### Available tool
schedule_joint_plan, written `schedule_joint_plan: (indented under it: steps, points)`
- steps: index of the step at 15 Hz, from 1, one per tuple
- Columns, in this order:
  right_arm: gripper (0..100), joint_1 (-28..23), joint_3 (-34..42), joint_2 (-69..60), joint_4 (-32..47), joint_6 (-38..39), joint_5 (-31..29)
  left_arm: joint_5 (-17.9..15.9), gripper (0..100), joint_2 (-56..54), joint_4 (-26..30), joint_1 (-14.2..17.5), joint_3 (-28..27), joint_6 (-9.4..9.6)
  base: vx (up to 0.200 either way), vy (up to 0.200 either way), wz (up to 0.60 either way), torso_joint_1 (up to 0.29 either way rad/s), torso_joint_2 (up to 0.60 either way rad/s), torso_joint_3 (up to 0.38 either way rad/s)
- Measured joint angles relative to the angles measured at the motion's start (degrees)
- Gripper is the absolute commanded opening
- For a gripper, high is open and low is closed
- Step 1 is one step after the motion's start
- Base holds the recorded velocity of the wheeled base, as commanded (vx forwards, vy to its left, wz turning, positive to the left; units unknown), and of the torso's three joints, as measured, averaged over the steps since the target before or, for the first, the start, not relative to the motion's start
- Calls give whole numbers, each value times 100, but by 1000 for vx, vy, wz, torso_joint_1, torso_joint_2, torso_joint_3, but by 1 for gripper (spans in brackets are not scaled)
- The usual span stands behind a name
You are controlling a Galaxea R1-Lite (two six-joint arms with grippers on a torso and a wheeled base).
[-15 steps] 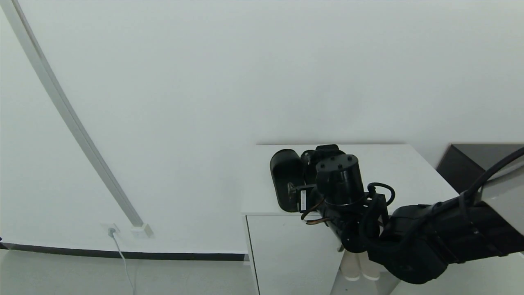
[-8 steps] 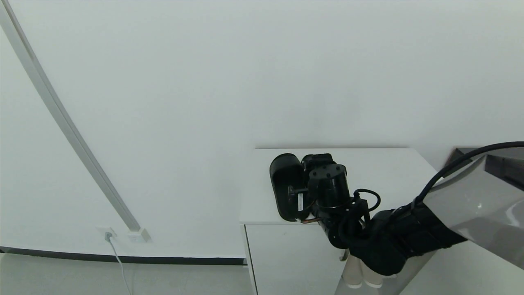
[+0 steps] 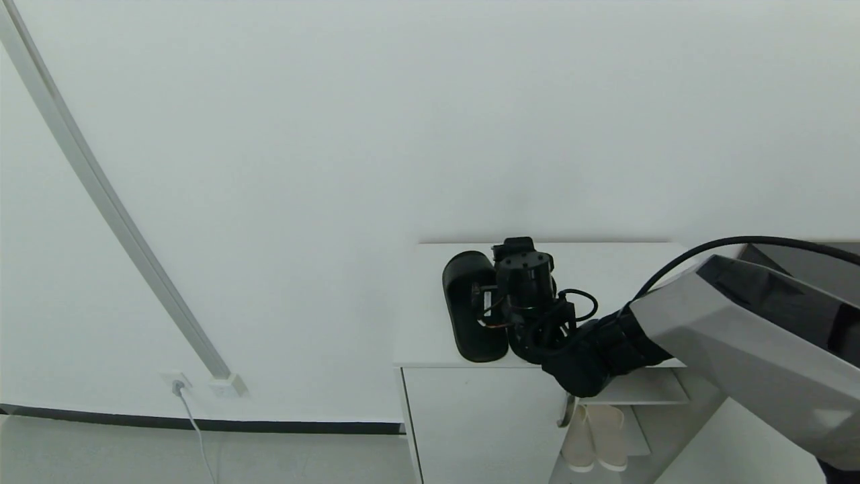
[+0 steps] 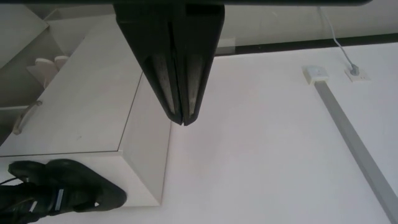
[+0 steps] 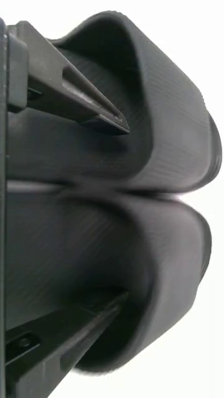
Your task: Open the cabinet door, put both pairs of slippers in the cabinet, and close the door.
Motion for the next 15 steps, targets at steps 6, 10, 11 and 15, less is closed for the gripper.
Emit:
schedule_joint_plan:
  steps: [6, 10, 11, 15]
  points:
    - [0, -15, -540, 400, 90, -169, 22, 2, 0, 0, 0, 0, 0, 0, 0, 0, 0, 0, 0, 0]
    - [0, -20, -510, 408, 66, -156, 16, 0, 0, 0, 0, 0, 0, 0, 0, 0, 0, 0, 0, 0]
    - [0, -20, -477, 386, 63, -156, 20, 0, 0, 0, 0, 0, 0, 2, 0, 0, 0, 0, 0, 0]
    - [0, 54, -30, 20, 95, -154, 104, 0, 0, 0, 0, 0, 0, 4, 0, 0, 0, 0, 0, 0]
